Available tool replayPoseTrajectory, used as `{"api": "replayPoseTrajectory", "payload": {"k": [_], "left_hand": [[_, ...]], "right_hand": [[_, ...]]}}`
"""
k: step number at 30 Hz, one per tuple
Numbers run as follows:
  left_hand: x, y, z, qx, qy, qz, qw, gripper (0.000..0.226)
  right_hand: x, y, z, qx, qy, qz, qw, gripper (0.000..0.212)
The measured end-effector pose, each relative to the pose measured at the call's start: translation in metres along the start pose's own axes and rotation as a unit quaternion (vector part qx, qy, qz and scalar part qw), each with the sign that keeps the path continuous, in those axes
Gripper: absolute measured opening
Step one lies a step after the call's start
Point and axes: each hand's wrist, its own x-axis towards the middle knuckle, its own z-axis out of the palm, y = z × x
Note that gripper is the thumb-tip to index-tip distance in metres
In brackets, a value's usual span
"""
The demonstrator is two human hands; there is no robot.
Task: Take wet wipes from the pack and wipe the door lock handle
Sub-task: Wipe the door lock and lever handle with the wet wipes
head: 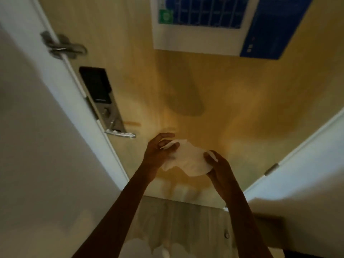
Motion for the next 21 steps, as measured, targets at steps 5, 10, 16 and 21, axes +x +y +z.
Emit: {"api": "replayPoseTrajectory", "payload": {"k": [5,10,16,21], "left_hand": [[-0.018,-0.009,-0.076,0.035,0.088,0.010,0.995,0.021],[-0.020,-0.020,-0.133,0.077,0.161,0.017,0.984,0.019],[0.016,-0.023,-0.198,0.112,0.187,0.097,0.971,0.016],[0.053,-0.026,-0.243,0.171,0.211,0.142,0.952,0.017]], "right_hand": [[0.020,0.001,0.057,-0.021,-0.114,0.016,0.993,0.031],[0.043,0.005,0.116,-0.156,-0.069,-0.030,0.985,0.022],[0.080,0.014,0.187,-0.265,-0.013,-0.132,0.955,0.015],[0.107,0.021,0.236,-0.336,0.057,-0.211,0.916,0.023]]}}
